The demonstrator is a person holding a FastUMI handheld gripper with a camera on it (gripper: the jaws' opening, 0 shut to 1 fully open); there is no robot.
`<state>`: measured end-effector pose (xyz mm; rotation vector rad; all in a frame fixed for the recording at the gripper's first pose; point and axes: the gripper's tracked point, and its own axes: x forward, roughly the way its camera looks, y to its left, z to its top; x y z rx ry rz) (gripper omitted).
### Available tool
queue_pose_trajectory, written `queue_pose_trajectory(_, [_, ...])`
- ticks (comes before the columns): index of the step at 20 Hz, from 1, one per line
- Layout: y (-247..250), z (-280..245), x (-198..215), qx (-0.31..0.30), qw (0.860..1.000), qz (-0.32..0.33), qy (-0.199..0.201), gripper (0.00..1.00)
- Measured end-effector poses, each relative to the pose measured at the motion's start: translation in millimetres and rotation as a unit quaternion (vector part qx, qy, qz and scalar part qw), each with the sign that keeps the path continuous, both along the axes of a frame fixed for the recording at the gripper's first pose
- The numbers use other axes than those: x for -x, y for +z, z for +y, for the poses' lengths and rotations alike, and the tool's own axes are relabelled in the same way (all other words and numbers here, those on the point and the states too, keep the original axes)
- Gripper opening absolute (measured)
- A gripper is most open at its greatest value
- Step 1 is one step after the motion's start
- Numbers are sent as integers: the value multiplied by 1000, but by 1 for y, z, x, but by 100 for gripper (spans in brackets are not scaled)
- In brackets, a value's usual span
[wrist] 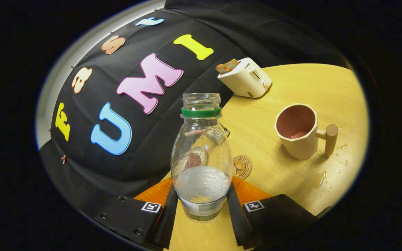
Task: Take the bottle from table, then pour the juice into the cup, finally place the bottle on the coaster
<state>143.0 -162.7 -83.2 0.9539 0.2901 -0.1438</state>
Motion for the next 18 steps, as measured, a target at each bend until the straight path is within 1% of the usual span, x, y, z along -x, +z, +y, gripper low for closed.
queue_pose_trajectory(4, [-3, -16, -2, -50, 999, 7, -21, 71])
queue_pose_trajectory(7, [-3, -25, -4, -94, 995, 12, -35, 71])
queue_pose_trajectory(12, [-10, -35, -7, -169, 983, 23, -60, 71])
queue_pose_trajectory(18, [-21, -41, -5, -220, 971, 47, -81, 71])
